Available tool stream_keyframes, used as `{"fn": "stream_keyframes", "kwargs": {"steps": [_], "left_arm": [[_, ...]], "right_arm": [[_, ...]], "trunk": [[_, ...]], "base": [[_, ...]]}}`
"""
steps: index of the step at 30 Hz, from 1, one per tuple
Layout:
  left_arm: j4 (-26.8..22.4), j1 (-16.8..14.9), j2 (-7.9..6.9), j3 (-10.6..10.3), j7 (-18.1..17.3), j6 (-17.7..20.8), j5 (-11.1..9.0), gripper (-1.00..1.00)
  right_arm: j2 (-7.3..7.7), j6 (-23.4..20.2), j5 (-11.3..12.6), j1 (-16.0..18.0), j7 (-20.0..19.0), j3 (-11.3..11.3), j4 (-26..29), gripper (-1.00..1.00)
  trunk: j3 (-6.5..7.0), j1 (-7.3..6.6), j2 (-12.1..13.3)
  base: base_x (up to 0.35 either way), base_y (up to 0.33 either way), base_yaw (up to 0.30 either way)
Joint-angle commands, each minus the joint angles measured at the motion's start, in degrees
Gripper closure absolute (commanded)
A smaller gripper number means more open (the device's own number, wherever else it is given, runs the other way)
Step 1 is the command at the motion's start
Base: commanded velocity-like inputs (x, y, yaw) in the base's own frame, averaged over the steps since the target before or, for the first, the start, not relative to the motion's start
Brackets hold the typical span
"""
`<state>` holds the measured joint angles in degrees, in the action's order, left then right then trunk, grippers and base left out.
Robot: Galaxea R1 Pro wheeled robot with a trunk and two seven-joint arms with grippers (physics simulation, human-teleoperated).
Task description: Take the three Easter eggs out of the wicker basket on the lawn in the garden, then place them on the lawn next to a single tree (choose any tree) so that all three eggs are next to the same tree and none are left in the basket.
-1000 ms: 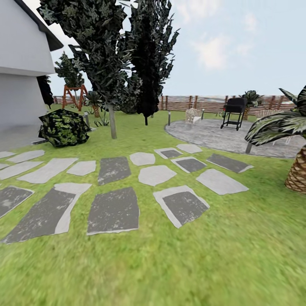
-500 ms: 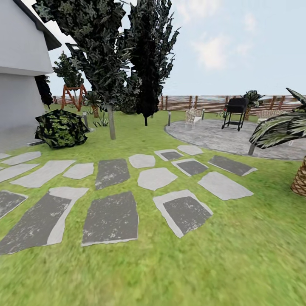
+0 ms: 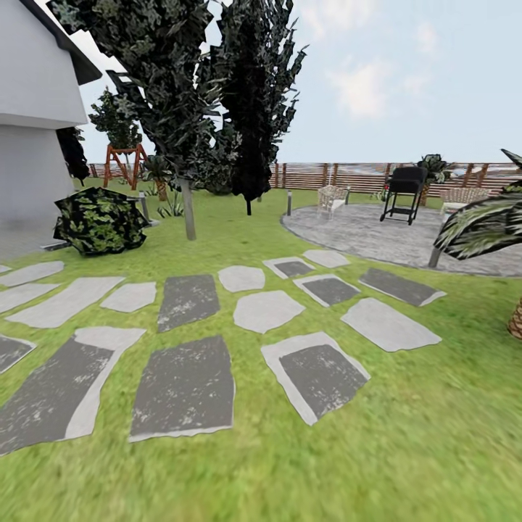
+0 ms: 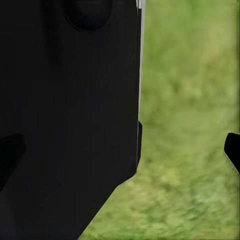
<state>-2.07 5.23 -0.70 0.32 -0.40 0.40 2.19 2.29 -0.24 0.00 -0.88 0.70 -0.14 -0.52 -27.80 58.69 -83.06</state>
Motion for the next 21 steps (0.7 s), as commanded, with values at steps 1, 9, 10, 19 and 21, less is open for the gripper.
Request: {"fn": "stream_keyframes", "kwargs": {"steps": [1, 9, 10, 19, 21], "left_arm": [[-0.13, 0.04, -0.01, 0.06, -0.04, 0.04, 0.24, -1.00], [-0.13, 0.04, -0.01, 0.06, -0.04, 0.04, 0.21, -1.00], [-0.13, 0.04, -0.01, 0.07, -0.04, 0.04, 0.22, -1.00], [-0.13, 0.04, -0.01, 0.06, -0.04, 0.04, 0.22, -1.00], [-0.13, 0.04, -0.01, 0.04, -0.04, 0.04, 0.20, -1.00]], "right_arm": [[0.00, -0.03, 0.00, 0.00, 0.08, -0.01, 0.01, -1.00], [0.00, -0.03, 0.00, 0.00, 0.08, 0.02, 0.02, -1.00], [0.00, -0.03, 0.00, 0.00, 0.08, 0.02, 0.03, -1.00], [0.00, -0.03, 0.00, 0.00, 0.09, 0.01, 0.02, -1.00], [0.00, -0.03, 0.00, 0.00, 0.09, 0.03, 0.01, -1.00]], "trunk": [[-0.03, 0.04, -0.02], [-0.03, 0.04, -0.02], [-0.03, 0.04, -0.02], [-0.03, 0.04, -0.02], [-0.03, 0.04, -0.02]], "base": [[0.309, 0.000, 0.000], [0.310, 0.000, 0.000], [0.310, 0.000, 0.000], [0.310, 0.000, 0.000], [0.309, 0.000, 0.000]]}}
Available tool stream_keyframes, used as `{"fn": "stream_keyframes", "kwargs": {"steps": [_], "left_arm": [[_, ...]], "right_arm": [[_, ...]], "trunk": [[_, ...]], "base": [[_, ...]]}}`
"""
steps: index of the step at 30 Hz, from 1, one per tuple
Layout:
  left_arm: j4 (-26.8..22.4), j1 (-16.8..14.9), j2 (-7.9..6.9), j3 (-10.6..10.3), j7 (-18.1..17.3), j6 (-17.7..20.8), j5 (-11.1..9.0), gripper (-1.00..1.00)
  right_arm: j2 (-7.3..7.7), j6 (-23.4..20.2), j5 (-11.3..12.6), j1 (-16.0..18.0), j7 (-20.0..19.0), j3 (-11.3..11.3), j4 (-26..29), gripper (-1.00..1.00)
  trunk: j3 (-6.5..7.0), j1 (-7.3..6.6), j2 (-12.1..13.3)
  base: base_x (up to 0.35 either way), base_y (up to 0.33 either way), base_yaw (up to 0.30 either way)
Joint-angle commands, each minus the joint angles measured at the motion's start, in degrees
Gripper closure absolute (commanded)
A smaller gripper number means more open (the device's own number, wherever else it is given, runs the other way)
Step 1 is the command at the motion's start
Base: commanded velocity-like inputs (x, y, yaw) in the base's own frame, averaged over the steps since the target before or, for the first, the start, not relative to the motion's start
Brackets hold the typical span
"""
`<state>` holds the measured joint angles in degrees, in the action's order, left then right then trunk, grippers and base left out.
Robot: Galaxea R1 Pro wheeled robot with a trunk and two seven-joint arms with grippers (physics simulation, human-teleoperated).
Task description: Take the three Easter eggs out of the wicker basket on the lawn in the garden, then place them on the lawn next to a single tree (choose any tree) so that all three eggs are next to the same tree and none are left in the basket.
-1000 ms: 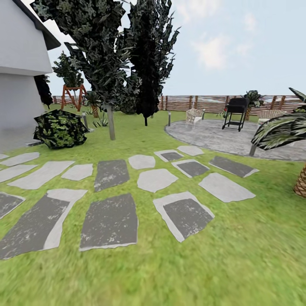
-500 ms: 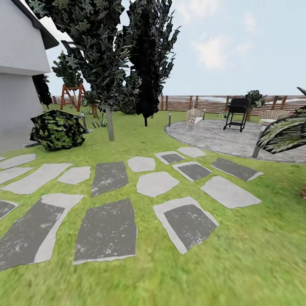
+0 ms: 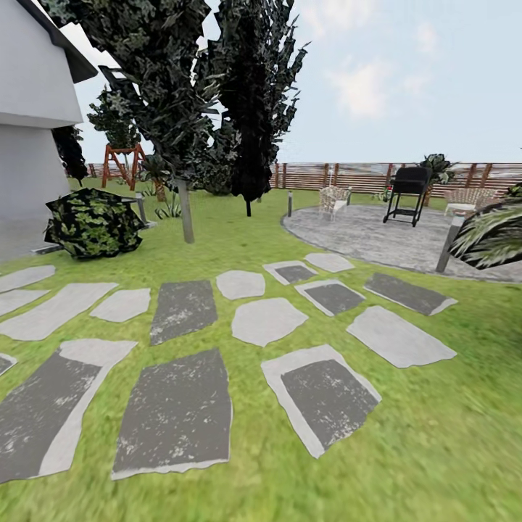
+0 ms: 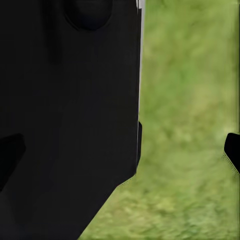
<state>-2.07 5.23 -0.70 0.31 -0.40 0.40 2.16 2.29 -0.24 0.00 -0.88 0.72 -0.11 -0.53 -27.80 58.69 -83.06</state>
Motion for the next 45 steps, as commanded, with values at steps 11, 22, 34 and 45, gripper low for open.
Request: {"fn": "stream_keyframes", "kwargs": {"steps": [11, 22, 34, 45], "left_arm": [[-0.13, 0.04, -0.01, 0.09, -0.04, 0.00, 0.21, -1.00], [-0.13, 0.04, -0.01, 0.07, -0.04, -0.01, 0.23, -1.00], [-0.13, 0.04, -0.01, 0.12, -0.04, -0.05, 0.21, -1.00], [-0.13, 0.04, -0.01, 0.11, -0.04, -0.05, 0.21, -1.00]], "right_arm": [[0.00, -0.03, -0.01, 0.00, 0.07, 0.02, 0.01, -1.00], [0.00, -0.03, 0.06, 0.00, 0.07, 0.02, 0.02, -1.00], [0.00, -0.03, 0.07, 0.00, 0.07, 0.00, 0.02, -1.00], [0.00, -0.03, 0.08, 0.00, 0.07, -0.06, 0.00, -1.00]], "trunk": [[-0.03, 0.04, -0.02], [-0.03, 0.04, -0.02], [-0.03, 0.04, -0.02], [-0.03, 0.04, -0.02]], "base": [[0.309, 0.000, 0.000], [0.310, 0.000, 0.000], [0.300, 0.000, 0.000], [0.284, 0.000, 0.000]]}}
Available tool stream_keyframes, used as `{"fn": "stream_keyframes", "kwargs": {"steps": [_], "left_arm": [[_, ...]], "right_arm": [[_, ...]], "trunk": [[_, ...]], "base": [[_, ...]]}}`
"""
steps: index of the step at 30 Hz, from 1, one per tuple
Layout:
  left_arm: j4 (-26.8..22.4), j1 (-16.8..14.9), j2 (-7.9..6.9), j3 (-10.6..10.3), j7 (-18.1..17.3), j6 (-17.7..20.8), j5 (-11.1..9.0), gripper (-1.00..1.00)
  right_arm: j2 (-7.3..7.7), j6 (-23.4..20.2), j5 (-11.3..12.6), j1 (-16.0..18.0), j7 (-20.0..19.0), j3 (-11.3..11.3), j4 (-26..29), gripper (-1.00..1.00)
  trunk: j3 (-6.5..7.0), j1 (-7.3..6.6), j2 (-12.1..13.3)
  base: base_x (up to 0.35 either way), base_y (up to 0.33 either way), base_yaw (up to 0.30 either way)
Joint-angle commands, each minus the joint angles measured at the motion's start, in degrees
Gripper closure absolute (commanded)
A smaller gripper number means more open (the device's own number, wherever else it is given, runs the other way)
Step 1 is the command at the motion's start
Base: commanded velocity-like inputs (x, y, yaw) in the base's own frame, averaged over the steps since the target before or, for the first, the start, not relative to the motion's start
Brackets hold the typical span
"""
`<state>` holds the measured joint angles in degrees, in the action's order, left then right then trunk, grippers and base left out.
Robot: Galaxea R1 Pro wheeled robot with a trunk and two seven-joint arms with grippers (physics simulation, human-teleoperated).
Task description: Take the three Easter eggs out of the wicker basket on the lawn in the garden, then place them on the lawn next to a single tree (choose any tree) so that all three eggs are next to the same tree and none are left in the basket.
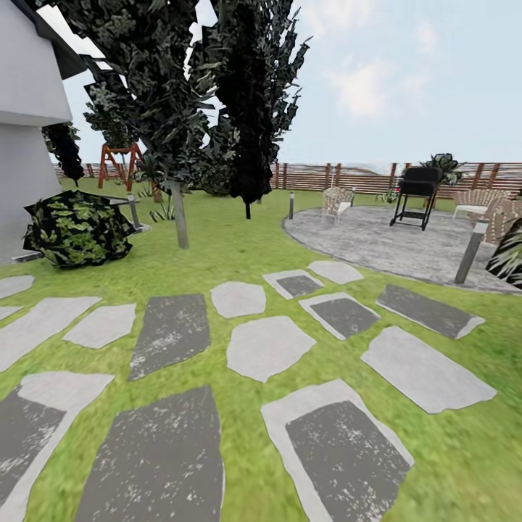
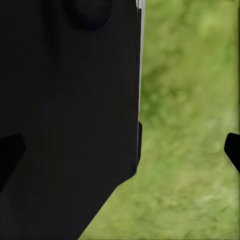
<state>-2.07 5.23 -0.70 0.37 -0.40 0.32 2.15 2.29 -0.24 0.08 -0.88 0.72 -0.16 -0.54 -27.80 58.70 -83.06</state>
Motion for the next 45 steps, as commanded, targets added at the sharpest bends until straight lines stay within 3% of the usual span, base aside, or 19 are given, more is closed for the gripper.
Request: {"fn": "stream_keyframes", "kwargs": {"steps": [1, 45], "left_arm": [[-0.13, 0.04, -0.01, 0.03, -0.04, 0.03, 0.24, -1.00], [-0.13, 0.04, -0.01, 0.07, -0.04, 0.03, 0.23, -1.00]], "right_arm": [[0.00, -0.03, 0.00, 0.00, 0.07, -0.01, 0.03, -1.00], [0.00, -0.03, -0.29, 0.00, 0.06, 0.07, 0.02, -1.00]], "trunk": [[-0.03, 0.03, -0.02], [-0.03, 0.03, -0.02]], "base": [[0.284, 0.000, 0.000], [0.282, 0.000, 0.000]]}}
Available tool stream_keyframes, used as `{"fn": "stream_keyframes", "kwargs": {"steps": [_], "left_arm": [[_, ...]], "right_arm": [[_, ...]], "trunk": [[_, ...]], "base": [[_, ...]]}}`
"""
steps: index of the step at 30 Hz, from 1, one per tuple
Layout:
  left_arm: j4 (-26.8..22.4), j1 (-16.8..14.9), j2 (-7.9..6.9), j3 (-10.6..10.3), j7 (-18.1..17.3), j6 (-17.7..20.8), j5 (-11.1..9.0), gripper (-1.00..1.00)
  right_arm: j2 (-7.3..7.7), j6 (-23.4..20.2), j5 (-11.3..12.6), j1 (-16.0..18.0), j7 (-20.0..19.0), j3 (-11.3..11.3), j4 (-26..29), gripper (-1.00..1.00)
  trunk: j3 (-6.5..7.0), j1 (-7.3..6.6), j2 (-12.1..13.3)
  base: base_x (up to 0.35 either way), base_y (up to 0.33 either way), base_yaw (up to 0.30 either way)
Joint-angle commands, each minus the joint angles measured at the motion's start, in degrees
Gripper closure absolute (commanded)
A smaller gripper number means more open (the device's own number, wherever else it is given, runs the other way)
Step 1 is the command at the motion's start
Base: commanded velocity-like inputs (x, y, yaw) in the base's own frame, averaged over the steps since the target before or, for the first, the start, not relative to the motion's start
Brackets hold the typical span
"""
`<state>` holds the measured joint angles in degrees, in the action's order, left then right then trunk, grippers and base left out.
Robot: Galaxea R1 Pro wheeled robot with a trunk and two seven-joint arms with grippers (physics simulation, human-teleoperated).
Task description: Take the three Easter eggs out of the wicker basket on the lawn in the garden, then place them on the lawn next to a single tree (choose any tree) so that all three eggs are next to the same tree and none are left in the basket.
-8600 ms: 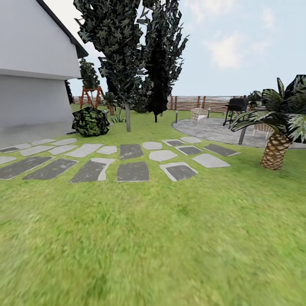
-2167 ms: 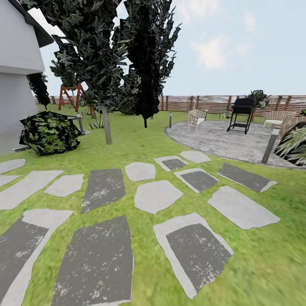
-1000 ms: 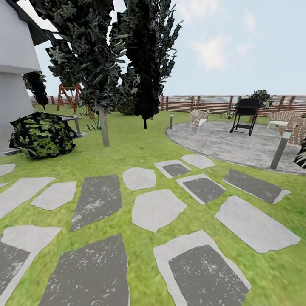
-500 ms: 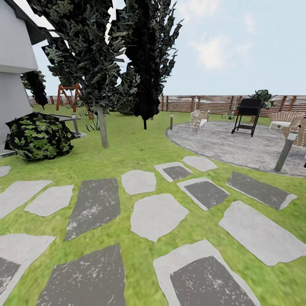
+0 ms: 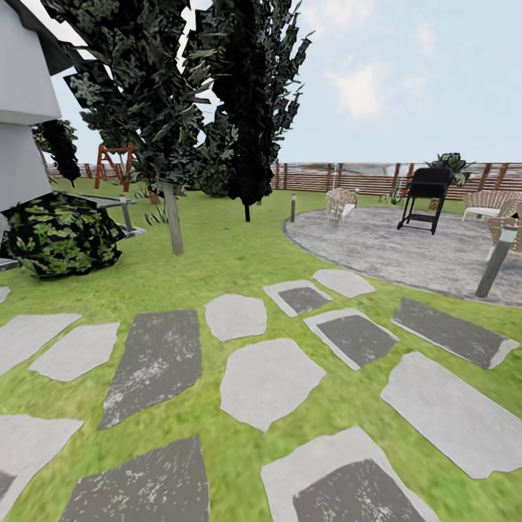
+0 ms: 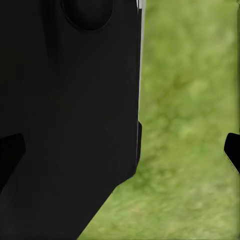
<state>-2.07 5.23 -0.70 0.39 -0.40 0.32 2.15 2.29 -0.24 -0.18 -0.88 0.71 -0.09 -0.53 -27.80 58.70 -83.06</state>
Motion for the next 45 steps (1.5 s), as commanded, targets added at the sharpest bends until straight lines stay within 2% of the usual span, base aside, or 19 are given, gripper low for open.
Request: {"fn": "stream_keyframes", "kwargs": {"steps": [1, 45], "left_arm": [[-0.13, 0.04, -0.01, 0.05, -0.04, 0.03, 0.23, -1.00], [-0.13, 0.03, -0.01, 0.01, -0.04, 0.03, 0.23, -1.00]], "right_arm": [[0.00, -0.03, -0.01, 0.00, 0.08, 0.00, 0.01, -1.00], [0.00, -0.03, 0.27, 0.00, 0.08, -0.09, 0.03, -1.00]], "trunk": [[-0.03, 0.03, -0.02], [-0.03, 0.03, -0.02]], "base": [[0.281, 0.000, 0.000], [0.276, 0.000, 0.000]]}}
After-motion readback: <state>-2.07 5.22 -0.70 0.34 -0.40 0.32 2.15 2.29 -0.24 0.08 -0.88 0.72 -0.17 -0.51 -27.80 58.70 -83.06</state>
